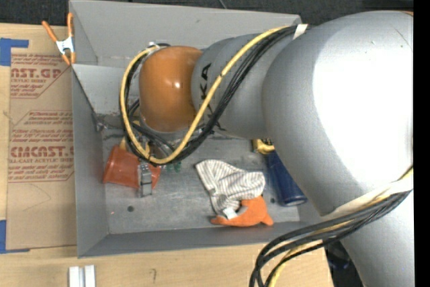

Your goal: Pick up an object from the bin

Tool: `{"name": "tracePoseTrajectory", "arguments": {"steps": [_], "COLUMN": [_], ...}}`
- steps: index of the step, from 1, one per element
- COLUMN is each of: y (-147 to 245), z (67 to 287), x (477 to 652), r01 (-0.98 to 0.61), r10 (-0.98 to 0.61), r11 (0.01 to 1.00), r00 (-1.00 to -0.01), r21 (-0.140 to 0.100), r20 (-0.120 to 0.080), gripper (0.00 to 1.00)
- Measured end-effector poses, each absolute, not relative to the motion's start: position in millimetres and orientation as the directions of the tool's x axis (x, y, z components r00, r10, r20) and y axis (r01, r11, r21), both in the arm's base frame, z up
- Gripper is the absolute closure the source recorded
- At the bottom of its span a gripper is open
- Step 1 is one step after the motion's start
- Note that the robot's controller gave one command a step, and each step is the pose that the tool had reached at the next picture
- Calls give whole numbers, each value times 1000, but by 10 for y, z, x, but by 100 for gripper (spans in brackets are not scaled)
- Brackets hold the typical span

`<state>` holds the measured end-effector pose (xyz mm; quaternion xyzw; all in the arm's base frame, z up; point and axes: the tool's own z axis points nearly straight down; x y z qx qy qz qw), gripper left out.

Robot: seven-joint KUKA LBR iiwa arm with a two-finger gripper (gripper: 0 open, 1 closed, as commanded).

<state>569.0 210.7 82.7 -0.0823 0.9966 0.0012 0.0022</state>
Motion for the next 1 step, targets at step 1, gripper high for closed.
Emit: {"name": "tracePoseTrajectory", "arguments": {"steps": [1], "y": [2279], "z": [864], "x": [5789], "r01": [120], "r10": [120], "r11": [993], "r00": [-993], "r21": [-3], "r20": [15], "gripper": [100]}}
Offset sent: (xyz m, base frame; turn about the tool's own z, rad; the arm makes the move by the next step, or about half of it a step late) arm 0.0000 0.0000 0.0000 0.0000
